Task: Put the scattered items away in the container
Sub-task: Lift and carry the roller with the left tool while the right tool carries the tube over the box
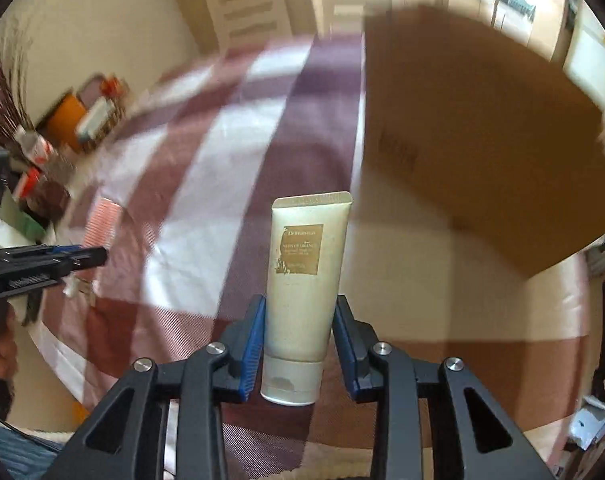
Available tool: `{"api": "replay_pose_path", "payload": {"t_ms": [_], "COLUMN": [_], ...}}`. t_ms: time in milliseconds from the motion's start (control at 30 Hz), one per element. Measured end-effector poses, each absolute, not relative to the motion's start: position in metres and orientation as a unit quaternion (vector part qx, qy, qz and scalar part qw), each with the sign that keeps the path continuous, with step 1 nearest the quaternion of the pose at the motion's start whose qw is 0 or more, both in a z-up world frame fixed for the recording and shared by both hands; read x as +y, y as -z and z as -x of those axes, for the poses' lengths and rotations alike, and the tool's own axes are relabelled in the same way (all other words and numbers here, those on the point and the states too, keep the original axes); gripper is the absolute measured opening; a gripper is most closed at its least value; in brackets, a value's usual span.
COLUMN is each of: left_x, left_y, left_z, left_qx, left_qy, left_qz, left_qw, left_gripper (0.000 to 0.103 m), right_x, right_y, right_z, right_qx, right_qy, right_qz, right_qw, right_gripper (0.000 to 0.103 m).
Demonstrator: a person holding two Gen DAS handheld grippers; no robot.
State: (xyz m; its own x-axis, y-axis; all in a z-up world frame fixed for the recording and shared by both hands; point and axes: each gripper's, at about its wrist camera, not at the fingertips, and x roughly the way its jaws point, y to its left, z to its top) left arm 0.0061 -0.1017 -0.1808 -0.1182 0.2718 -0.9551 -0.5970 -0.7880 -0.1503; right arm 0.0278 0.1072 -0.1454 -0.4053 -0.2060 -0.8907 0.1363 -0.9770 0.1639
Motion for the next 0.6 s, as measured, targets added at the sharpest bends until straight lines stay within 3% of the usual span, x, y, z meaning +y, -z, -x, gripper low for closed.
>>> {"api": "replay_pose_path", "payload": {"t_ms": [267,600], "left_x": [-0.032,0.047], "left_y": [0.095,0.031], "left_z": [-0.027,-0.073], "left_qx": [0.166,0.201], "left_qy": [-0.769,-0.783], "left_qz": [0.511,0.429], "left_qw": [0.347,0.404], "left_gripper": [0.025,0.025], "right_x": [0.142,0.189], "right_y": [0.044,-0.010], "right_z": [-0.052,-0.074], "right_qx": [-0.025,-0.038], "right_qy": [0.898,0.928], "right_qz": [-0.432,-0.368], "right_qw": [0.086,0.047], "right_gripper": [0.033,0.033]}}
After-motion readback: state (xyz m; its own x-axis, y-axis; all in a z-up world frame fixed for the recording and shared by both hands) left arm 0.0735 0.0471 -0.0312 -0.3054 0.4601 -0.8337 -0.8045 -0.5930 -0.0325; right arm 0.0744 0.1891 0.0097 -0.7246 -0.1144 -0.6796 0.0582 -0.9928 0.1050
